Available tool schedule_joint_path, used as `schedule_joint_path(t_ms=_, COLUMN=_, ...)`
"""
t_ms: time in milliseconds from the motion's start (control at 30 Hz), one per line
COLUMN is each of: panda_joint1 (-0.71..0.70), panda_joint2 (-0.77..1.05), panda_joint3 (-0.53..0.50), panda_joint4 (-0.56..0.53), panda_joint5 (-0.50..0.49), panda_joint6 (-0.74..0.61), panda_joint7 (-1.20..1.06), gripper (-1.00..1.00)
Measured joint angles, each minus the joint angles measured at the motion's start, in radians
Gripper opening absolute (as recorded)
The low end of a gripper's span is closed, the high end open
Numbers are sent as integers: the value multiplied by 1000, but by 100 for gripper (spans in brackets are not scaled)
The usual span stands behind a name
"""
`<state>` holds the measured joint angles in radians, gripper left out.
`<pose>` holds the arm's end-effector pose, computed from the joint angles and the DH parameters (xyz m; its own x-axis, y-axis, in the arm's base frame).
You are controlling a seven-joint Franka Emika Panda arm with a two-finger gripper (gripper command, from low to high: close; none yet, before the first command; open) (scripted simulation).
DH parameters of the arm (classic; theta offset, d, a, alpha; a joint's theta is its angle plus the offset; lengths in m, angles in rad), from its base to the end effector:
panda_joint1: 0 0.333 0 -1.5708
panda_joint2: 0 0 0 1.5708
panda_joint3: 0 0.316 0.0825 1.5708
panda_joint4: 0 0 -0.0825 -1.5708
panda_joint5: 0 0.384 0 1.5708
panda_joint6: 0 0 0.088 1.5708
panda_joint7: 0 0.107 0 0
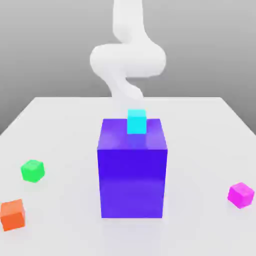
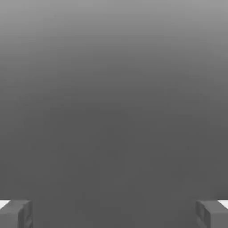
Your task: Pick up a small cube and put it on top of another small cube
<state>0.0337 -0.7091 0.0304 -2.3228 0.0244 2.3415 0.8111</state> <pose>0.3800 0.0287 0.6710 0.5540 -0.6974 0.4547 -0.5024 -0.7156 -0.4854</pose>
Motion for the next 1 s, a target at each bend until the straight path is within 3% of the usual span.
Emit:
schedule_joint_path(t_ms=333, panda_joint1=126, panda_joint2=363, panda_joint3=167, panda_joint4=-92, panda_joint5=52, panda_joint6=167, panda_joint7=79, gripper=0)
schedule_joint_path(t_ms=600, panda_joint1=233, panda_joint2=657, panda_joint3=312, panda_joint4=-165, panda_joint5=-27, panda_joint6=301, panda_joint7=227, gripper=0)
schedule_joint_path(t_ms=800, panda_joint1=369, panda_joint2=888, panda_joint3=313, panda_joint4=-217, panda_joint5=-185, panda_joint6=395, panda_joint7=409, gripper=0)
schedule_joint_path(t_ms=1000, panda_joint1=502, panda_joint2=1106, panda_joint3=177, panda_joint4=-185, panda_joint5=-342, panda_joint6=544, panda_joint7=540, gripper=0)
